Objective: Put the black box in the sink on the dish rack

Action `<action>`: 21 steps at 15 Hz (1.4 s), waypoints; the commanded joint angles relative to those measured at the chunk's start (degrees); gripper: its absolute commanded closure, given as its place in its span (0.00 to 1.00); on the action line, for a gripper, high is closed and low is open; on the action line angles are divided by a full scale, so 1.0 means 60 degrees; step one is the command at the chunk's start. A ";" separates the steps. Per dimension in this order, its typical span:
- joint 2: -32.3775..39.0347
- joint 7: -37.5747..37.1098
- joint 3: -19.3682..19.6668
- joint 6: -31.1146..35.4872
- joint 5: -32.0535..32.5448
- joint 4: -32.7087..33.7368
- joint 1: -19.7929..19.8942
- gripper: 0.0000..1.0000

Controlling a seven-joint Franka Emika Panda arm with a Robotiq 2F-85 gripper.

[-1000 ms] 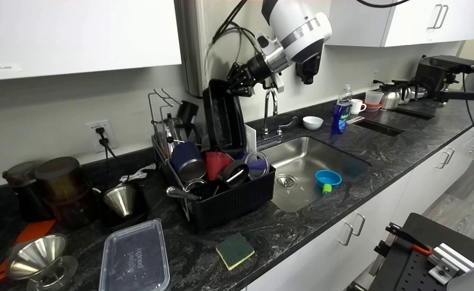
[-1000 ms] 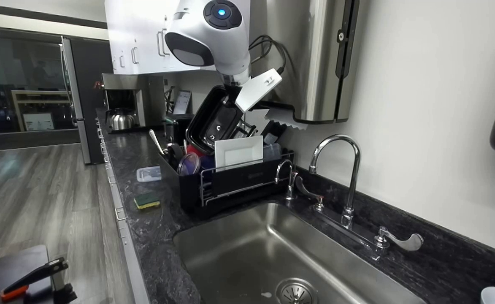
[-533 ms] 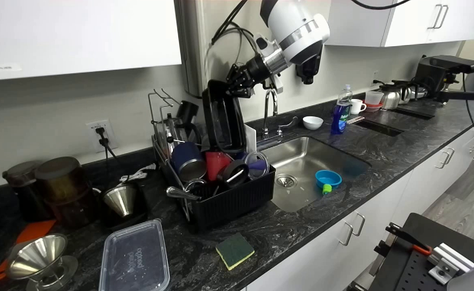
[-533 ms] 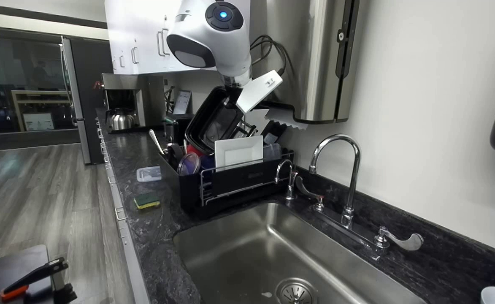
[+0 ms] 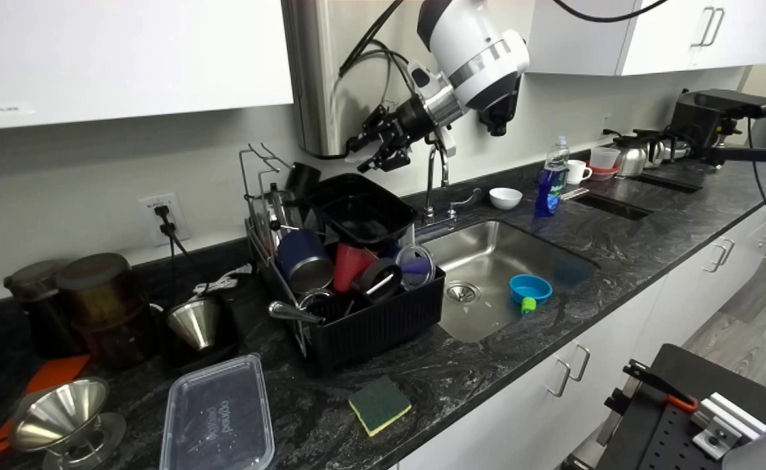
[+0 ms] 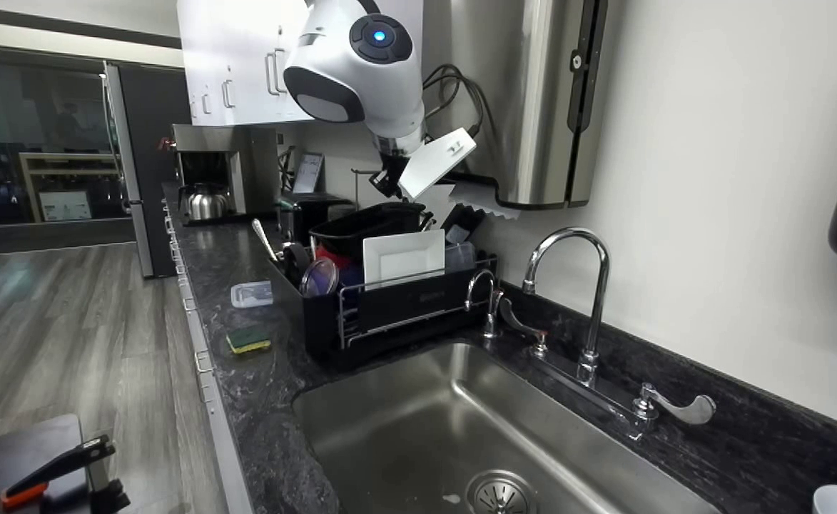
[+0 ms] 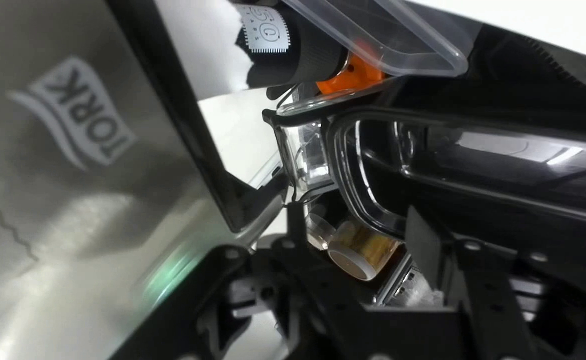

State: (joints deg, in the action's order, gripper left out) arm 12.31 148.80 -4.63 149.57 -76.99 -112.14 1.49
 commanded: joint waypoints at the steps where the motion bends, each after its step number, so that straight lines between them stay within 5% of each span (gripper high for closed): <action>1: 0.0062 0.0029 -0.0251 0.0080 0.0197 0.0045 0.0227 0.14; 4: -0.0139 0.0030 -0.0223 -0.0068 0.0149 -0.0200 0.0205 0.00; 15: -0.2946 -0.0631 0.0525 -0.1401 0.0430 -0.3230 -0.0050 0.00; 21: -0.4345 -0.2327 0.0695 0.0374 0.0703 -0.4178 0.0035 0.00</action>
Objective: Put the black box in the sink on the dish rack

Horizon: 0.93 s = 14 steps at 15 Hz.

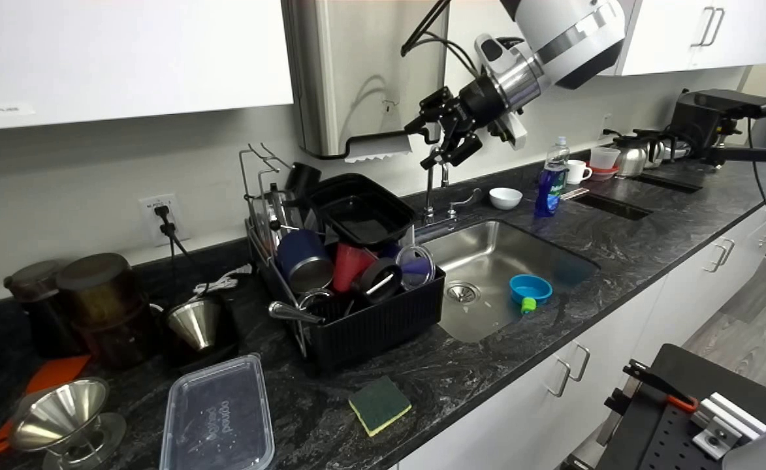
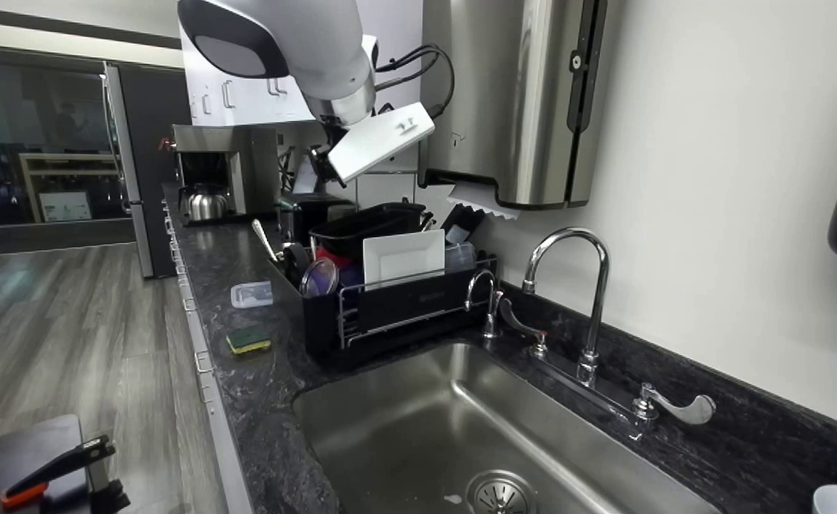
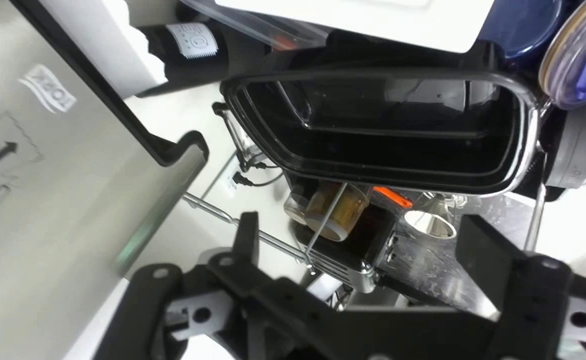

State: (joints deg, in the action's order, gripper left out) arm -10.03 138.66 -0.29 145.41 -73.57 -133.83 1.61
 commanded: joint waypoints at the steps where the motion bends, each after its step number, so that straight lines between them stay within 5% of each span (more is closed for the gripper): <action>1: -0.0819 -0.0866 -0.0028 0.1588 0.0154 -0.0696 0.0033 0.00; 7: -0.2104 -0.2119 -0.0407 0.4163 0.0503 -0.1800 0.0277 0.00; 14: -0.2988 -0.4023 -0.1081 0.5246 0.1822 -0.3106 0.1113 0.00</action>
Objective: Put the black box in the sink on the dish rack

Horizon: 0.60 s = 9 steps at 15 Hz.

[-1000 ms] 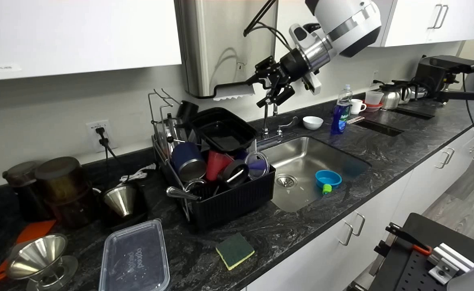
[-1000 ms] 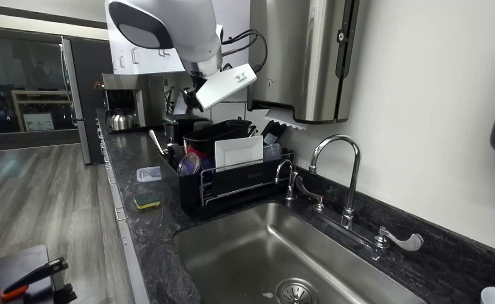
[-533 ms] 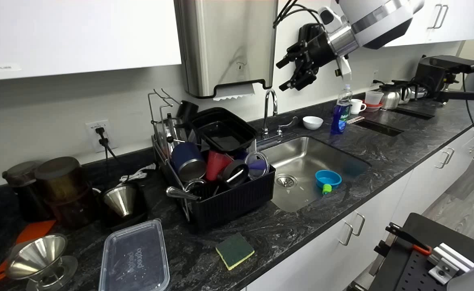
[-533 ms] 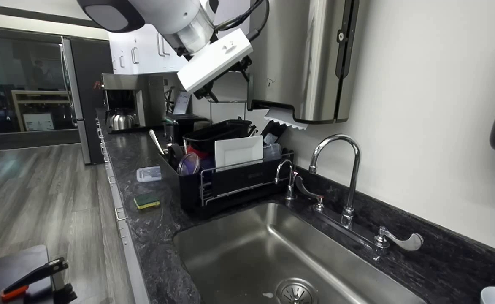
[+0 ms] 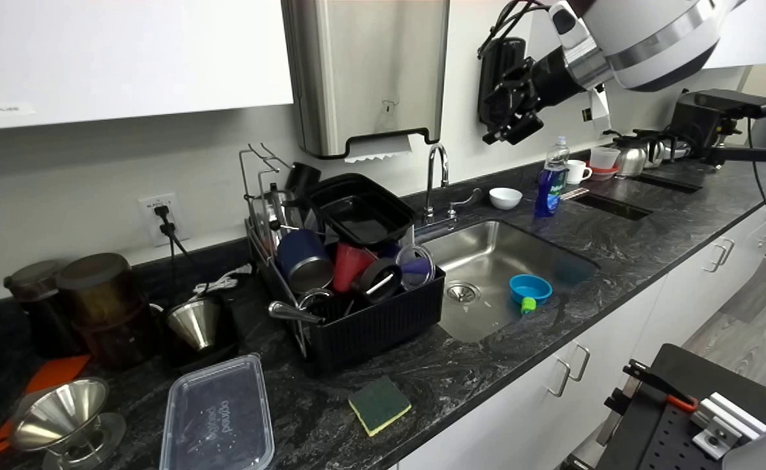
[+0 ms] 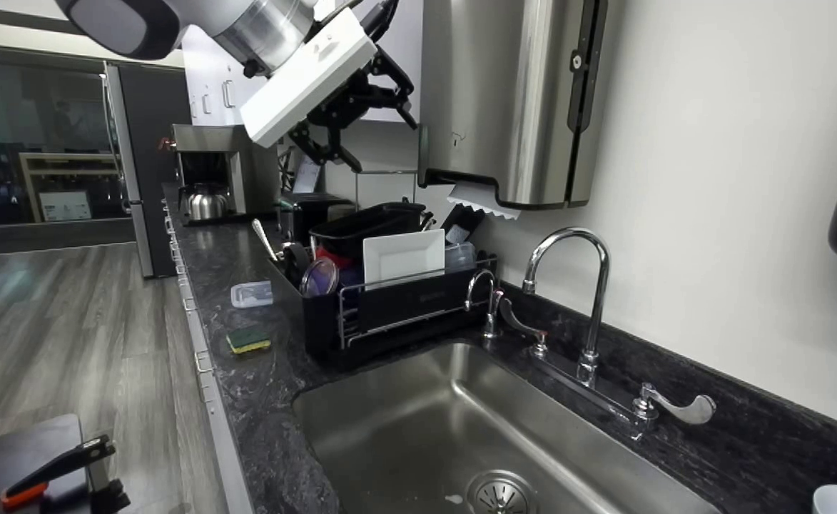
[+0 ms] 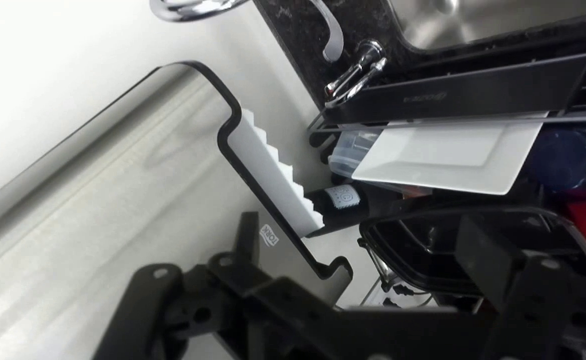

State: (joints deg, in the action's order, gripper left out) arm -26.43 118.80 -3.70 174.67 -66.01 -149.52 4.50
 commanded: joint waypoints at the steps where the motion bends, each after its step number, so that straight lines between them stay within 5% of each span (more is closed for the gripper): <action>1: -0.0286 -0.0952 -0.0648 0.0447 0.0765 -0.0636 0.0857 0.00; 4: -0.0342 -0.1625 -0.1087 0.0491 0.1379 -0.0947 0.1619 0.00; 5: -0.0356 -0.2757 -0.0394 0.0768 0.2755 -0.1195 0.1056 0.00; 9: -0.0448 -0.5580 -0.0123 0.0708 0.6064 -0.1564 0.1513 0.00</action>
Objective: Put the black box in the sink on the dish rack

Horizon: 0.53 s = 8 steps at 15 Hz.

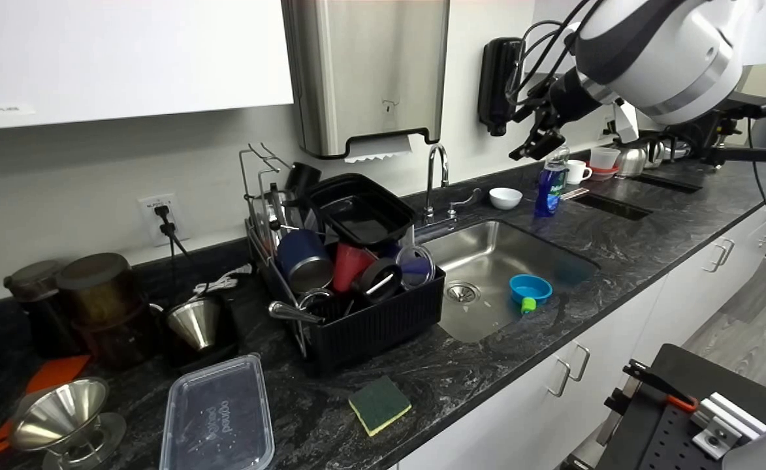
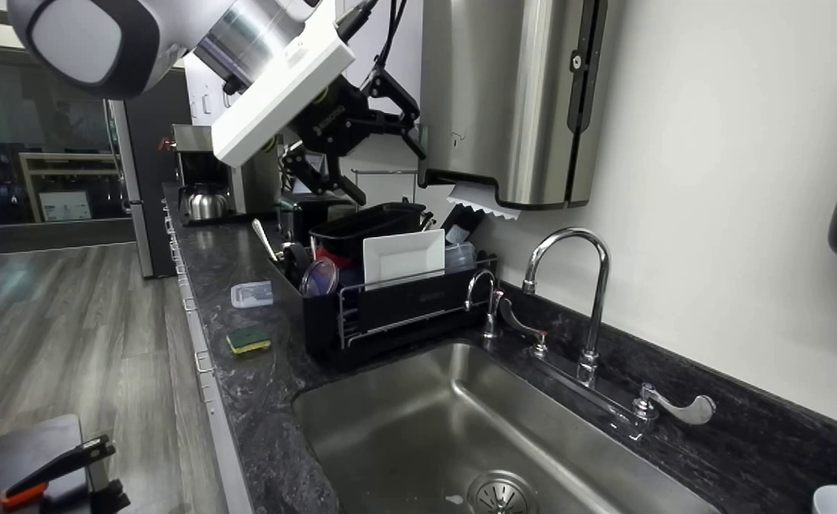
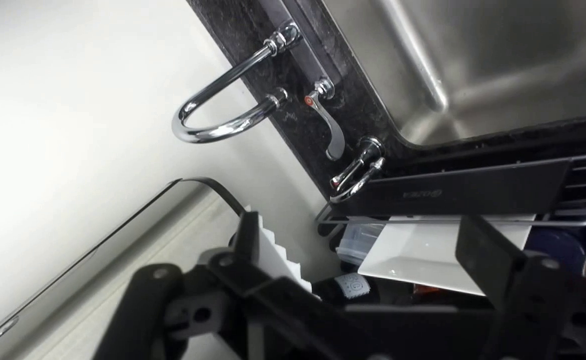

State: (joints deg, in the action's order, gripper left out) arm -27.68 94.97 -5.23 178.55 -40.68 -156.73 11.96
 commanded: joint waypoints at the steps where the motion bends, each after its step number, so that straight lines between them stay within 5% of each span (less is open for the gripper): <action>1: -0.0251 -0.2325 0.0234 -0.0033 0.2706 -0.0396 0.0374 0.00; 8: -0.0496 -0.6178 0.0819 -0.0509 0.7259 -0.0346 0.0743 0.00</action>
State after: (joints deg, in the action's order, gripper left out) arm -29.32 63.48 -1.13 177.52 -3.84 -158.54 15.63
